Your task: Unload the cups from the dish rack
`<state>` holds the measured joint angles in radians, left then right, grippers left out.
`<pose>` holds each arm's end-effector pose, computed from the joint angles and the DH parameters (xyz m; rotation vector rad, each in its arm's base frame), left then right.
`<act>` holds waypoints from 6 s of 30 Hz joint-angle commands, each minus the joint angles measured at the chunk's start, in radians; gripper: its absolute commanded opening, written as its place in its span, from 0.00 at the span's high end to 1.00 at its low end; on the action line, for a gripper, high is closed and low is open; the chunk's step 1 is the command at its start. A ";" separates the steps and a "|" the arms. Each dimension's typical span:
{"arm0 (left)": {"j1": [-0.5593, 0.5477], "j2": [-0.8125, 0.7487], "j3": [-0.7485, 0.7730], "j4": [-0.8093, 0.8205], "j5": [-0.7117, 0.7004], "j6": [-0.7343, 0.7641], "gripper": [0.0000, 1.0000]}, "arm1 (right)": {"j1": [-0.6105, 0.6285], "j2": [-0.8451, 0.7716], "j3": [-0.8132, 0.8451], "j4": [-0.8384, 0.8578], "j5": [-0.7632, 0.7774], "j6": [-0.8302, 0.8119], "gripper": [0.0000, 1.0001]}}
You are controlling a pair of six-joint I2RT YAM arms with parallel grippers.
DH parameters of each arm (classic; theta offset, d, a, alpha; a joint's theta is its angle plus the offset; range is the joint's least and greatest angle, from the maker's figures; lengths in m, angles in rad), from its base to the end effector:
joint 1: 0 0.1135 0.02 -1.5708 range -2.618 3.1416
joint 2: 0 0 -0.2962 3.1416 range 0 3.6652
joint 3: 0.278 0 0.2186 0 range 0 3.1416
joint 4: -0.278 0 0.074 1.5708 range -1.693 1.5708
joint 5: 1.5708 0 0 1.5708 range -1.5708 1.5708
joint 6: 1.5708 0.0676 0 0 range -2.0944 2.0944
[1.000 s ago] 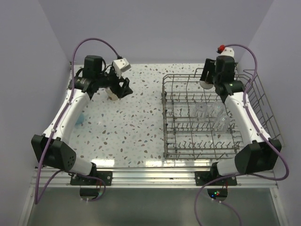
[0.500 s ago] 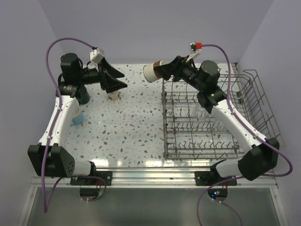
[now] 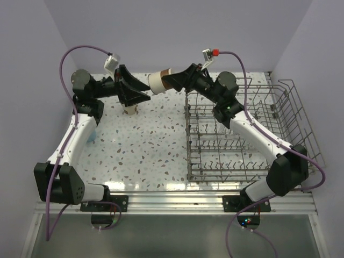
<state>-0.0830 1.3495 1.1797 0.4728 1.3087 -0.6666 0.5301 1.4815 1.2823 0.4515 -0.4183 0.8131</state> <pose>0.2533 -0.0866 0.4534 0.8222 1.4532 -1.4000 0.2820 0.1971 0.4596 -0.1865 1.4738 1.3885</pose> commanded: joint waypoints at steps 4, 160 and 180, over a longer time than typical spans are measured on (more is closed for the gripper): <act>-0.011 -0.015 0.006 0.147 -0.037 -0.102 0.37 | 0.033 0.028 0.025 0.095 -0.023 0.026 0.73; 0.146 -0.003 0.147 -0.863 0.187 0.897 0.19 | -0.139 -0.296 -0.080 -0.243 0.059 -0.186 0.94; 0.091 -0.113 -0.075 0.073 0.138 0.041 0.16 | 0.122 -0.067 -0.069 0.121 0.019 0.004 0.92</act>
<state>0.0238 1.2461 1.1210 0.3717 1.4563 -0.4965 0.6395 1.4033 1.2106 0.4622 -0.3893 0.7856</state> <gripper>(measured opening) 0.845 0.698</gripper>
